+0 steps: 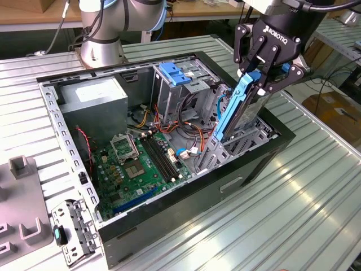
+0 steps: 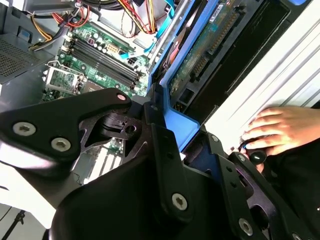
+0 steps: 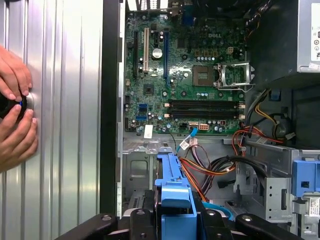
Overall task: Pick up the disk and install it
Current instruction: 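Insert the disk into the insertion slot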
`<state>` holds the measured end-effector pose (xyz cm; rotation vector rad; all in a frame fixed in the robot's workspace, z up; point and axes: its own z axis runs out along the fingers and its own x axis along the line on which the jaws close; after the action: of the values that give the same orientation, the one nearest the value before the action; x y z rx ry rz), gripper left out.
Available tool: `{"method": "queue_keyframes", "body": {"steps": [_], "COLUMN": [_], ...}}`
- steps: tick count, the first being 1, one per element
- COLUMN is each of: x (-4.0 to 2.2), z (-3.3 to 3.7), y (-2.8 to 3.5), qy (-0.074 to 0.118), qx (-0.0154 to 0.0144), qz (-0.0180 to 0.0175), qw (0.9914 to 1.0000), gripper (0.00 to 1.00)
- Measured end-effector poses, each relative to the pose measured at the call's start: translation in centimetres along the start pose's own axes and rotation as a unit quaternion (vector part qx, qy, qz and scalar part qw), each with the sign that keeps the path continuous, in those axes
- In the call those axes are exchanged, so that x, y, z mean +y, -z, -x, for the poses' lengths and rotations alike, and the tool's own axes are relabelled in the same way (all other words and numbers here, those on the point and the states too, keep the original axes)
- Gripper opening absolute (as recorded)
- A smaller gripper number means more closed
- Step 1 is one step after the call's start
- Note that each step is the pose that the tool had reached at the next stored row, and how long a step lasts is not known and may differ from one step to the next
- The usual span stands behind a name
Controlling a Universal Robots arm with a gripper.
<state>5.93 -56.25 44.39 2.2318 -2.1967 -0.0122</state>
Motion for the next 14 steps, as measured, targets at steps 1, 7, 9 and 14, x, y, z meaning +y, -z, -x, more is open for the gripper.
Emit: {"method": "queue_keyframes", "body": {"steps": [1, 7, 9, 14], "x": [0.0, 0.0, 0.0, 0.0], "z": [0.0, 0.0, 0.0, 0.0], "y": [-0.05, -0.32, -0.33, -0.34], "qy": [0.0, 0.0, 0.0, 0.0], "qx": [0.0001, -0.0001, -0.0001, -0.0002], "qz": [0.0, 0.0, 0.0, 0.0], "qw": [1.0, 1.0, 1.0, 1.0], "gripper": [0.37, 0.37, 0.37, 0.37]}}
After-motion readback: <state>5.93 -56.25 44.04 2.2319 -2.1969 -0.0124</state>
